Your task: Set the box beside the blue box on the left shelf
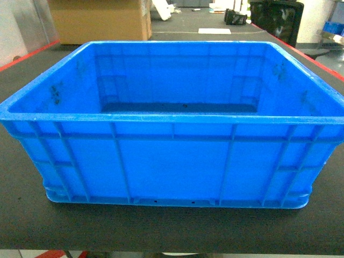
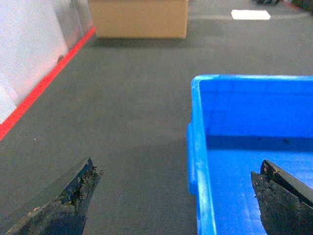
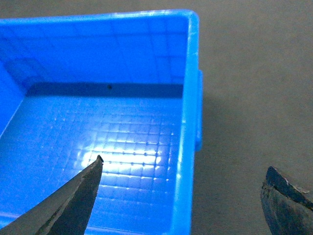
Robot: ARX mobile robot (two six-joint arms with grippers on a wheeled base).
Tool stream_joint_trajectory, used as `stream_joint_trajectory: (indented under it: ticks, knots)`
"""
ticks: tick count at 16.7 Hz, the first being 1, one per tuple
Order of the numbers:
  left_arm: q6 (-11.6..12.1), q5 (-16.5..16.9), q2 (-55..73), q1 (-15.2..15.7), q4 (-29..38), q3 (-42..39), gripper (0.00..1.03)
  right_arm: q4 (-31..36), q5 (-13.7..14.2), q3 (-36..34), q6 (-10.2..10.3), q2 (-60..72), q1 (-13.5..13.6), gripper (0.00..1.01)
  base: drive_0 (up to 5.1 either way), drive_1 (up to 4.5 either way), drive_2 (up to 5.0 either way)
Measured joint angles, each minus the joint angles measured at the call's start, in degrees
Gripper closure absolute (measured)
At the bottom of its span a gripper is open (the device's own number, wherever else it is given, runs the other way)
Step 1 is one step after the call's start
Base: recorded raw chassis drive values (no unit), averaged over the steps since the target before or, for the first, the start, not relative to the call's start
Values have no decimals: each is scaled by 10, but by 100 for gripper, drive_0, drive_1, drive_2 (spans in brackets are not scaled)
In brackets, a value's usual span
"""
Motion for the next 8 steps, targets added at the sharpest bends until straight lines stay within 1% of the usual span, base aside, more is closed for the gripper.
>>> stream_joint_trajectory:
  ticks: [1, 2, 3, 4, 5, 6, 7, 8]
  knots:
    - [2, -7, 93, -4, -47, 84, 5, -58, 7, 98, 12, 102, 10, 3, 0, 0, 0]
    - [1, -13, 158, -8, -75, 146, 5, -95, 18, 176, 21, 177, 14, 3, 0, 0, 0]
    - [-12, -11, 203, -9, -105, 196, 5, -118, 28, 241, 28, 238, 17, 3, 0, 0, 0]
    - [-30, 1, 235, -9, -138, 235, 5, -140, 38, 293, 34, 290, 20, 3, 0, 0, 0]
    - [-45, 7, 250, -12, -162, 250, 5, -149, 53, 316, 37, 319, 20, 3, 0, 0, 0]
    - [-57, 18, 261, -16, -179, 253, 5, -153, 62, 323, 37, 338, 20, 3, 0, 0, 0]
    - [-61, 22, 275, -20, -181, 253, 5, -155, 67, 323, 37, 347, 19, 3, 0, 0, 0]
    - [-66, 26, 286, -23, -189, 253, 5, -152, 66, 322, 37, 354, 15, 3, 0, 0, 0]
